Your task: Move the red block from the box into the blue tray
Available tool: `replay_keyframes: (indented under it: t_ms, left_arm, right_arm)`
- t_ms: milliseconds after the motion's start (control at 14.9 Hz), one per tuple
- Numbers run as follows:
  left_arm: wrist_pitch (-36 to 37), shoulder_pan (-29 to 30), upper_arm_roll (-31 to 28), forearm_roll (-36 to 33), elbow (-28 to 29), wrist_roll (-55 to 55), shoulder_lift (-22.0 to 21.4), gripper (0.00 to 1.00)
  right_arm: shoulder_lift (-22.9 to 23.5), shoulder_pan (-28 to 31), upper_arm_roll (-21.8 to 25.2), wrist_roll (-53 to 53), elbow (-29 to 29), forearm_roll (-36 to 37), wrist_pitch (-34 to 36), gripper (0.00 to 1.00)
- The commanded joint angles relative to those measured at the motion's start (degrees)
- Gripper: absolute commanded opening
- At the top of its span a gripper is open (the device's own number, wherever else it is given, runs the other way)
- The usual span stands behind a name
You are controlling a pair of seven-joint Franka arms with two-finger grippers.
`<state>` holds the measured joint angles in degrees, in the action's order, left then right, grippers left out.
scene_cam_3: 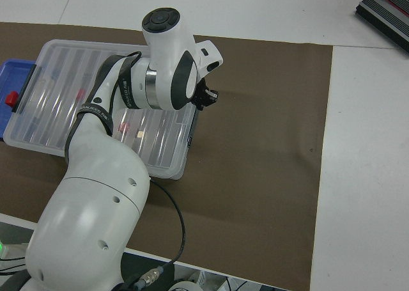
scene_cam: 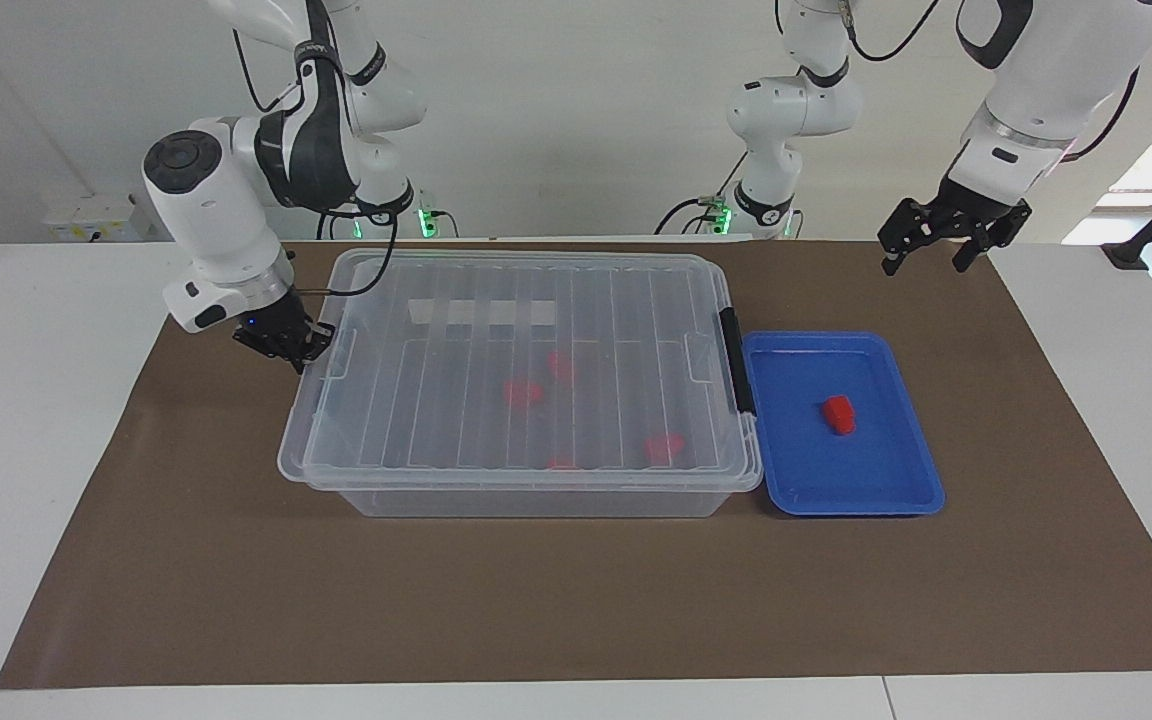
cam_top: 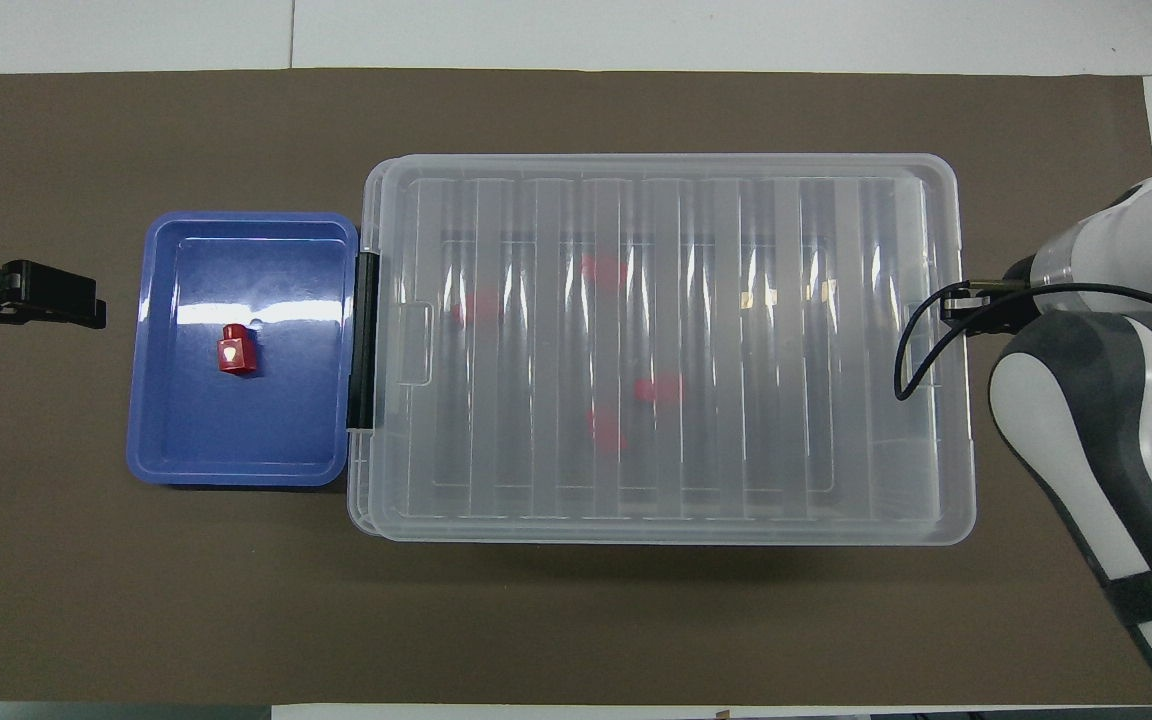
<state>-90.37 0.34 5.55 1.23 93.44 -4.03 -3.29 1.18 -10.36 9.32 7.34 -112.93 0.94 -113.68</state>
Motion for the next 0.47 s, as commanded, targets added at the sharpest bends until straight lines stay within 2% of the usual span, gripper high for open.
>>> replay_keyframes:
  t_ms: [0, 269, 404]
  left_arm:
    - [0.2, 0.1, -0.1, 0.3, 1.3, -0.5, -1.3, 1.00]
    - [0.2, 0.1, -0.1, 0.3, 1.3, -0.5, -1.3, 1.00]
    - [0.2, 0.1, 0.0, 0.3, 1.3, -0.5, -1.3, 1.00]
  right_arm:
    - [-0.8, 0.1, -1.1, 2.5, -2.7, -0.9, -2.0, 0.00]
    - [-0.7, 0.2, -1.4, 2.4, -2.0, -0.9, -0.9, 0.00]
    - [-0.1, 0.7, -1.4, 2.0, 1.8, -0.8, 3.4, 0.00]
